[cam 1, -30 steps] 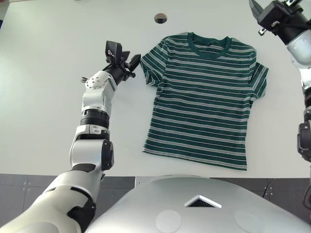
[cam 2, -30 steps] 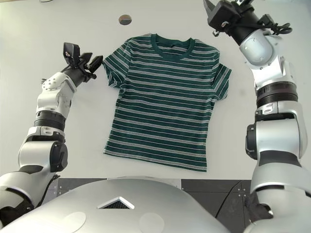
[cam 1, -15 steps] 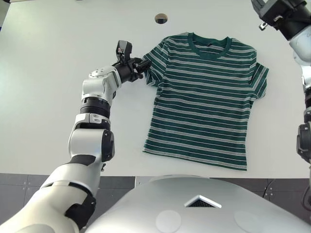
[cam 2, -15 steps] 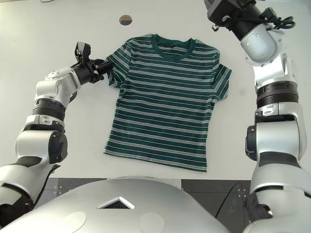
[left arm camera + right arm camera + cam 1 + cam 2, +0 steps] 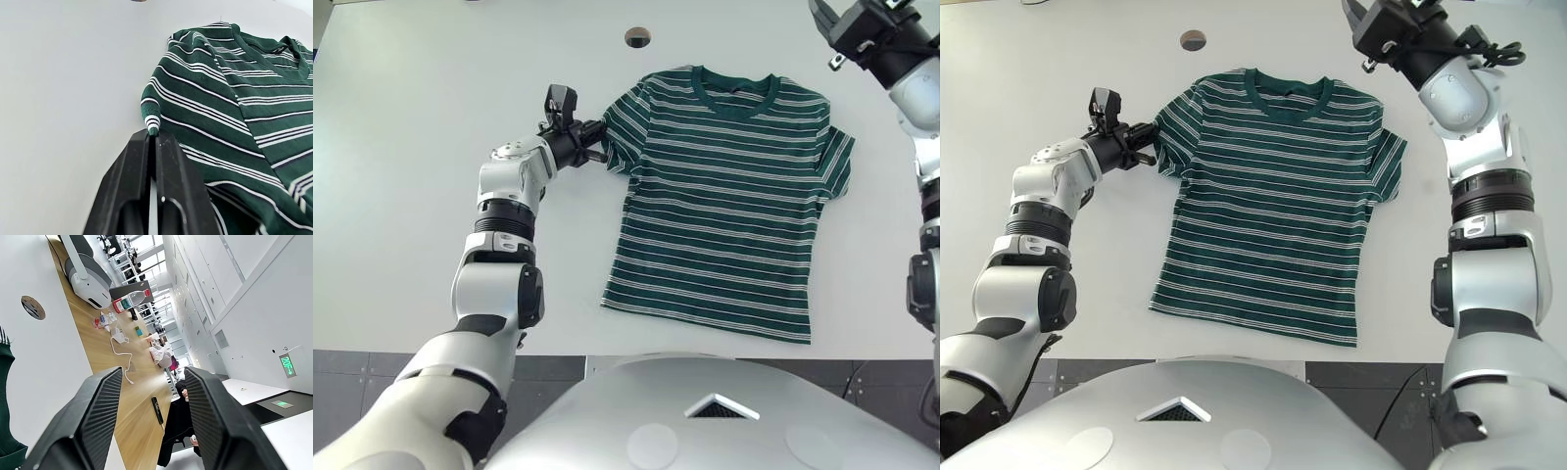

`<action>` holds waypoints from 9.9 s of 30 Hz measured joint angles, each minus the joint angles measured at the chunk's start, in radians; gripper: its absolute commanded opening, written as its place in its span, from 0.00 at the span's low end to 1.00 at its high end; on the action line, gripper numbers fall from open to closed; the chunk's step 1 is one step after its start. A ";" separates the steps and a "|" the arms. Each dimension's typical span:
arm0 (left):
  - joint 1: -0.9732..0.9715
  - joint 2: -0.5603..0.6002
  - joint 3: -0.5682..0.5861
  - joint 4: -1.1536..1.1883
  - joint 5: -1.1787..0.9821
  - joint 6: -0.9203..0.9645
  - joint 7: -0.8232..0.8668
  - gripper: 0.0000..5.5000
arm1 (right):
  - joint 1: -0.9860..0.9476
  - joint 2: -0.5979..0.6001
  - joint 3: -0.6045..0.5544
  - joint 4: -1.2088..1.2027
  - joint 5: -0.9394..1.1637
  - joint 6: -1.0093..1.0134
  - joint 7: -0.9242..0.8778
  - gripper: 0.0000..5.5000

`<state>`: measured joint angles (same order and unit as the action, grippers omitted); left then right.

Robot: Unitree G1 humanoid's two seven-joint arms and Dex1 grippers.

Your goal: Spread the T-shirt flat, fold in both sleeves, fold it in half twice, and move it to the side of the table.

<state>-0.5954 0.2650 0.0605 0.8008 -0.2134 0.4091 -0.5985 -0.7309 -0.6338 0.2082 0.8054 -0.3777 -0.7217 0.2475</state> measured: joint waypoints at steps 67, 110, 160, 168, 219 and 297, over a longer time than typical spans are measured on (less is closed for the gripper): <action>0.194 -0.108 0.086 -0.665 -0.372 0.176 -0.128 0.69 | 0.162 -0.025 -0.227 0.089 0.506 1.094 0.572 0.26; 0.174 -0.108 0.070 -0.609 -0.371 0.164 -0.093 0.69 | 0.329 -0.030 -0.236 -0.617 0.599 1.407 0.577 0.03; 0.898 0.689 -0.052 -0.764 0.575 -1.296 -0.196 0.69 | 1.317 -0.334 -0.633 -0.942 0.596 0.497 1.228 0.65; 0.766 0.718 -0.167 -0.664 0.771 -1.510 0.018 0.69 | 1.216 -0.349 -0.522 -0.760 0.313 -0.034 1.062 0.65; 0.560 0.661 -0.550 -0.726 0.826 -1.457 0.060 0.03 | 1.148 -0.519 -0.024 -0.832 0.215 -0.185 0.706 0.02; 0.060 0.097 -0.390 -0.002 0.380 -1.091 -0.358 0.40 | 0.187 -0.018 0.060 -0.213 0.095 0.077 0.421 0.35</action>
<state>-0.5351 0.3620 -0.3297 0.7987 0.1668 -0.6823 -0.9568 -0.5438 -0.6518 0.2683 0.5920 -0.2831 -0.6449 0.6681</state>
